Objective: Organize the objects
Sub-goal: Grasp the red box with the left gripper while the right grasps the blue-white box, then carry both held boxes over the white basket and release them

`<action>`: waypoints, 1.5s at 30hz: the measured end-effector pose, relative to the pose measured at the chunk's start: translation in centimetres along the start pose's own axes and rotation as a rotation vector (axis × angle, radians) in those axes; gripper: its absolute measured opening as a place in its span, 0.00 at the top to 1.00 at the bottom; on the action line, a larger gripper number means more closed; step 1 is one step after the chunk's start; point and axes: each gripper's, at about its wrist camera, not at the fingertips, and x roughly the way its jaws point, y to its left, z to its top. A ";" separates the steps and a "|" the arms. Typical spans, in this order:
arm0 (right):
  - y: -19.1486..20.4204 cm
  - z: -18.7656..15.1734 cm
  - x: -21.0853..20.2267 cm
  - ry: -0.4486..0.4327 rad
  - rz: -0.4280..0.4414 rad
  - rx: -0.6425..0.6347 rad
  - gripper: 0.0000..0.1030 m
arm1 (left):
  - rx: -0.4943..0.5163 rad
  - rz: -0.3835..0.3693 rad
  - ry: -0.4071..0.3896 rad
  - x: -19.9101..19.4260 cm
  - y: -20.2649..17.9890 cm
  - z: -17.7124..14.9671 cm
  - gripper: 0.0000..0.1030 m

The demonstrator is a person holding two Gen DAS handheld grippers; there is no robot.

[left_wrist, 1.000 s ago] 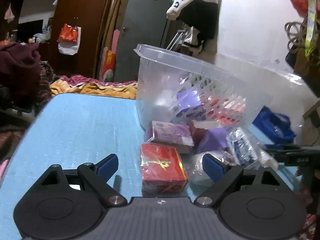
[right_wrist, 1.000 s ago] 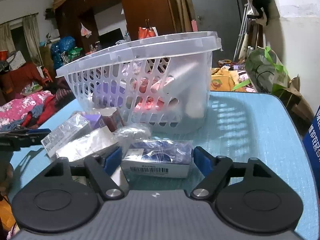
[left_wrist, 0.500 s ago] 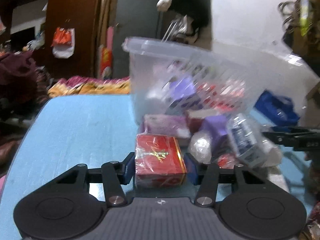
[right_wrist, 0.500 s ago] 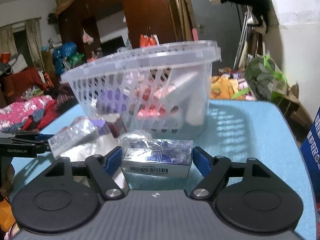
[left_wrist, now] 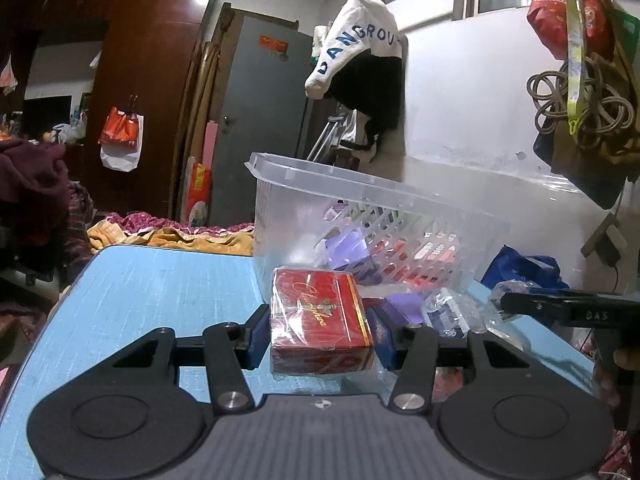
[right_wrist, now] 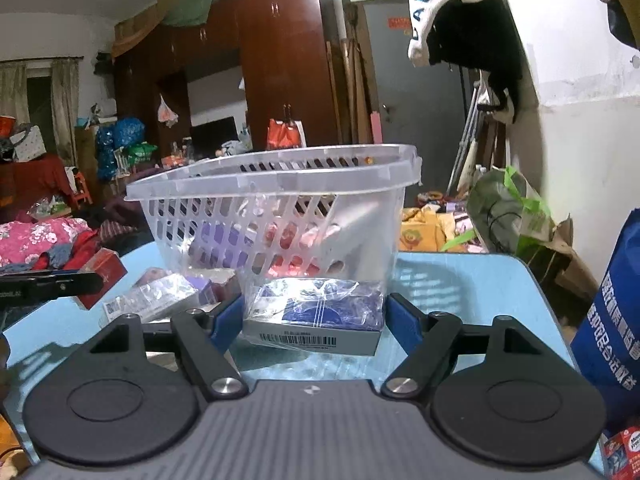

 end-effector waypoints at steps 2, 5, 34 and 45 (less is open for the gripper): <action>0.1 0.0 -0.1 -0.012 -0.002 -0.003 0.24 | -0.002 -0.002 -0.006 0.0 0.0 0.0 0.46; 0.2 0.0 -0.3 -0.032 -0.001 -0.010 0.24 | 0.007 -0.004 -0.017 -0.2 -0.1 0.0 0.46; 1.2 -0.2 -3.1 -0.217 -0.032 -0.038 0.24 | 0.070 -0.043 -0.216 -3.1 -0.8 -0.6 0.46; 3.9 9.6 -0.4 -0.216 -0.018 -0.109 0.24 | 0.023 -0.105 -0.161 0.7 -4.2 9.1 0.46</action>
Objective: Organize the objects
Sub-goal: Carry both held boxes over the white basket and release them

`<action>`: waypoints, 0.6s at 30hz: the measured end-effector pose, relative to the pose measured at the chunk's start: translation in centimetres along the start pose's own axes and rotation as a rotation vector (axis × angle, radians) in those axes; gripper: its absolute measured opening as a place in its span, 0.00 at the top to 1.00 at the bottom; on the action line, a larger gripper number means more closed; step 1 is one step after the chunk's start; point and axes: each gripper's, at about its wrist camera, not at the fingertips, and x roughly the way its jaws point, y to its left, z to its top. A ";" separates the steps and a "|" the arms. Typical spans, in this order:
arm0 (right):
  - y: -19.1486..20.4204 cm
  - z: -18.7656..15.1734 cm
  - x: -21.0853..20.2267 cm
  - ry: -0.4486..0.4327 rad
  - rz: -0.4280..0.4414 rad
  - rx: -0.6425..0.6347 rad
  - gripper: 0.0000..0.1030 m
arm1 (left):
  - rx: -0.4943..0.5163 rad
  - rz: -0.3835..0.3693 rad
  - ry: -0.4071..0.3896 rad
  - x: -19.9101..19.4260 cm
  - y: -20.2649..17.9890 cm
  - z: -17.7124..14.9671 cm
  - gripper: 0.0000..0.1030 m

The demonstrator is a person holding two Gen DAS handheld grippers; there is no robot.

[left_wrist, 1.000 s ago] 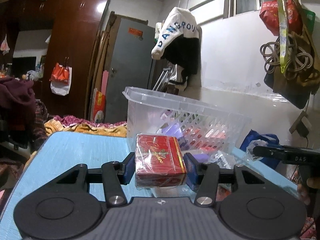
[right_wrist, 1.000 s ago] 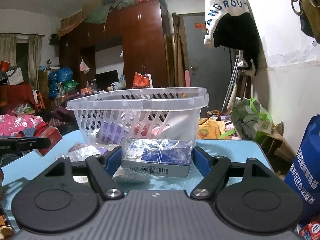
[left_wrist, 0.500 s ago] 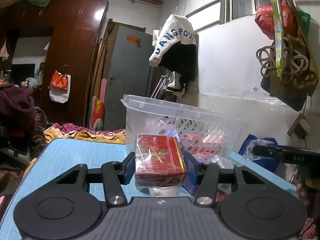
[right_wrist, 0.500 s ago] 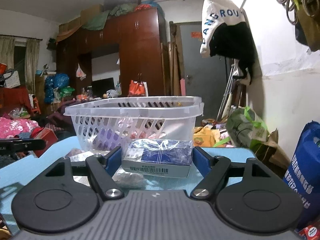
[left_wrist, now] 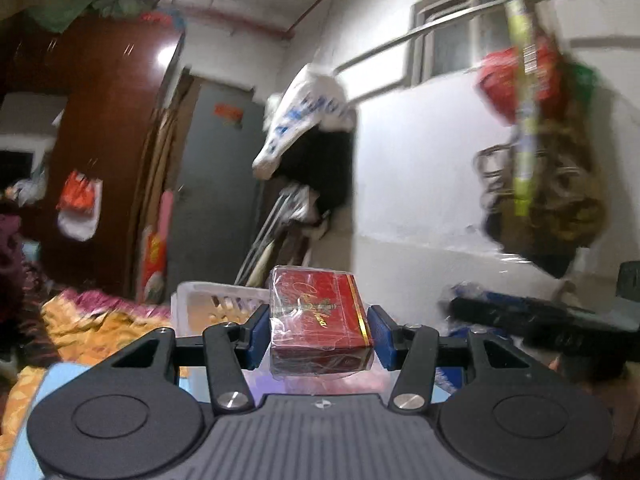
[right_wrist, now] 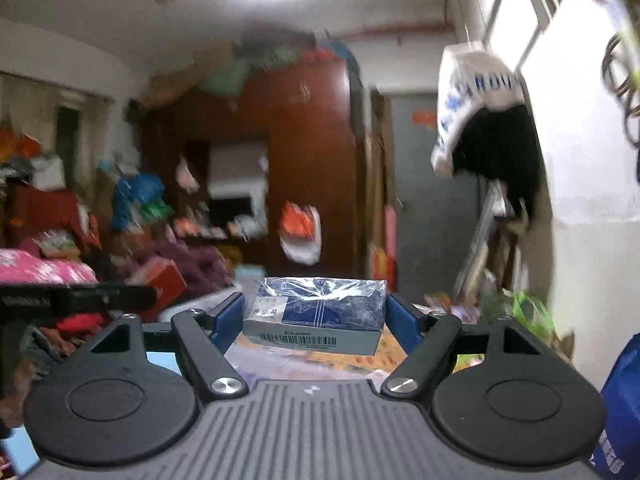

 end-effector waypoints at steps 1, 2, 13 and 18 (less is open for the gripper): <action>0.0 0.6 1.8 0.037 -0.016 -0.003 0.24 | -0.025 0.027 0.065 1.6 0.1 1.0 0.46; 0.0 0.9 3.2 0.068 -0.021 -0.013 0.24 | -0.067 0.055 0.132 3.5 0.3 2.0 0.46; 0.5 -0.6 -0.2 0.021 -0.020 -0.008 0.00 | -0.137 0.119 0.168 5.2 2.5 0.9 0.15; 0.1 -7.5 -6.3 0.070 0.125 0.125 0.00 | -0.114 0.081 0.160 0.5 1.1 -3.6 0.05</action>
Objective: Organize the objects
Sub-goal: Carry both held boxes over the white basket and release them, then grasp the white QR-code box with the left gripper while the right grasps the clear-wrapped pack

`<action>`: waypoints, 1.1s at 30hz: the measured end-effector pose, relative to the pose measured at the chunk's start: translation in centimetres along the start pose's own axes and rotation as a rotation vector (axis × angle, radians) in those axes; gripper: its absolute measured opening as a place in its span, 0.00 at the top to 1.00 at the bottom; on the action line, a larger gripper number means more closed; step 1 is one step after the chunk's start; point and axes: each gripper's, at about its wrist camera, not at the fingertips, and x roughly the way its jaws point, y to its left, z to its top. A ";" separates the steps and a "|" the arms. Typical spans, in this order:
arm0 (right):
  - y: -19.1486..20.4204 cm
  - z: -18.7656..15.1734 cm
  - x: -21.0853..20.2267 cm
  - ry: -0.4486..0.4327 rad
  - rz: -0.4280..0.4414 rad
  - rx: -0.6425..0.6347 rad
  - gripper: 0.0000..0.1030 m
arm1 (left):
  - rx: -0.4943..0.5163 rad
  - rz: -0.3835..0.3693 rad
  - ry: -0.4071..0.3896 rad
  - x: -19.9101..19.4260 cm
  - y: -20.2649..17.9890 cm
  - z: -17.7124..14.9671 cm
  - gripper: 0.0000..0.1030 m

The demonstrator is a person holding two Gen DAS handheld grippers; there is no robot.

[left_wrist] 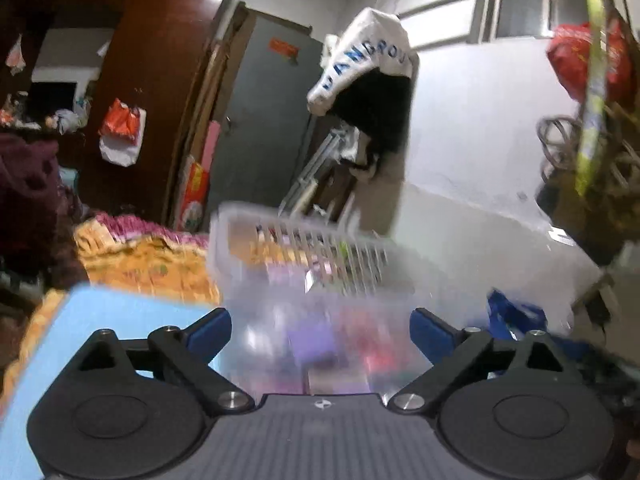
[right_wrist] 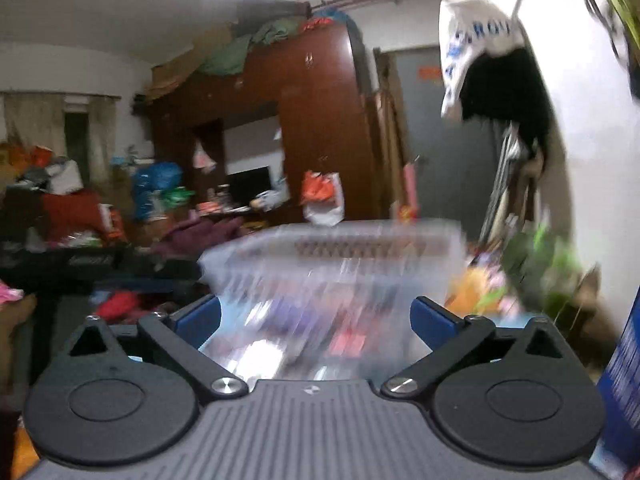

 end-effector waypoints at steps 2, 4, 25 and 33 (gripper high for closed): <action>0.7 -3.1 -0.5 0.060 0.022 0.014 0.00 | 0.006 -0.034 0.028 -0.1 0.0 -2.4 0.05; 1.7 -5.0 -0.1 0.101 0.062 0.004 0.00 | 0.004 -0.048 0.040 0.1 -0.1 -4.3 0.06; 0.9 -7.1 -2.2 0.114 0.045 -0.025 0.27 | 0.254 0.021 0.108 2.5 -6.2 -6.7 0.14; -0.3 -6.7 -2.9 0.083 0.020 -0.006 0.27 | 0.213 0.006 0.005 1.0 -5.4 -6.7 0.53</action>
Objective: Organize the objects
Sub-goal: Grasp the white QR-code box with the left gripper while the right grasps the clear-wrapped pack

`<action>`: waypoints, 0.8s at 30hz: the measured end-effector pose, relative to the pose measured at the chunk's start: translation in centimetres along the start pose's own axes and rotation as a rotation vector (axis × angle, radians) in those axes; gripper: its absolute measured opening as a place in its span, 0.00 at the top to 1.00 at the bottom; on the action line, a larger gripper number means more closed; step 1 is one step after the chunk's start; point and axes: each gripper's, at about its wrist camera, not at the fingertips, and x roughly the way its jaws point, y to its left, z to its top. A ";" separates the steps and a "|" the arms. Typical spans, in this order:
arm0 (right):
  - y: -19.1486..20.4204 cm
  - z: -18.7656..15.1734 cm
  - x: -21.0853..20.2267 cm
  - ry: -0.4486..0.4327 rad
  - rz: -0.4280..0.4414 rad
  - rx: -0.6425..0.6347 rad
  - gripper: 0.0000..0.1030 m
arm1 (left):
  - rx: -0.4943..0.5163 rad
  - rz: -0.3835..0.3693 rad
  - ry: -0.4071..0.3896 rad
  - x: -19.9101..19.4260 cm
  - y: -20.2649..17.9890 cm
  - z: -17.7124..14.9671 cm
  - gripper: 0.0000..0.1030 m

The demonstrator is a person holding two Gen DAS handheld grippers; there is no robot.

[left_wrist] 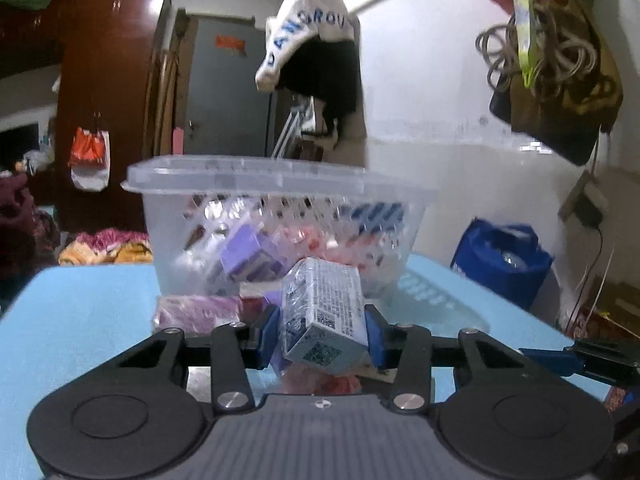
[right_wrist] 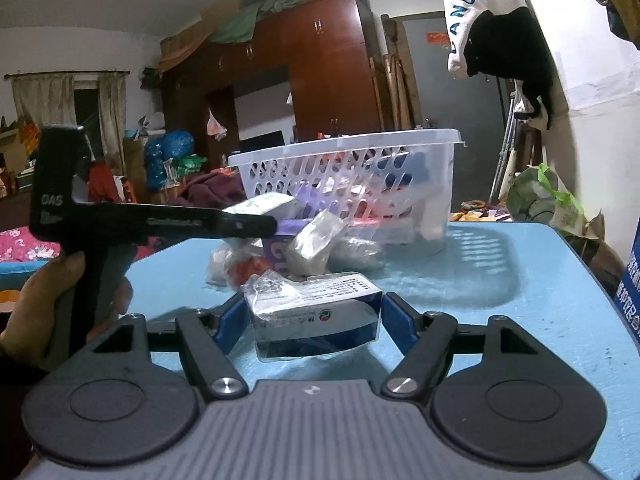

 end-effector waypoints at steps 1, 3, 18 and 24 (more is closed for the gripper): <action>-0.1 0.0 0.0 -0.001 -0.003 0.003 0.27 | -0.004 -0.005 -0.013 -0.2 0.1 0.0 0.53; -0.3 0.0 0.2 -0.005 -0.008 0.006 0.27 | -0.020 -0.028 -0.046 -0.7 0.5 -0.1 0.53; -0.7 0.2 0.3 -0.039 -0.069 -0.019 0.28 | -0.045 -0.067 -0.132 -1.9 1.3 -0.5 0.53; -1.0 0.6 0.2 -0.050 -0.073 -0.016 0.28 | -0.048 -0.068 -0.150 -2.2 1.5 -0.6 0.53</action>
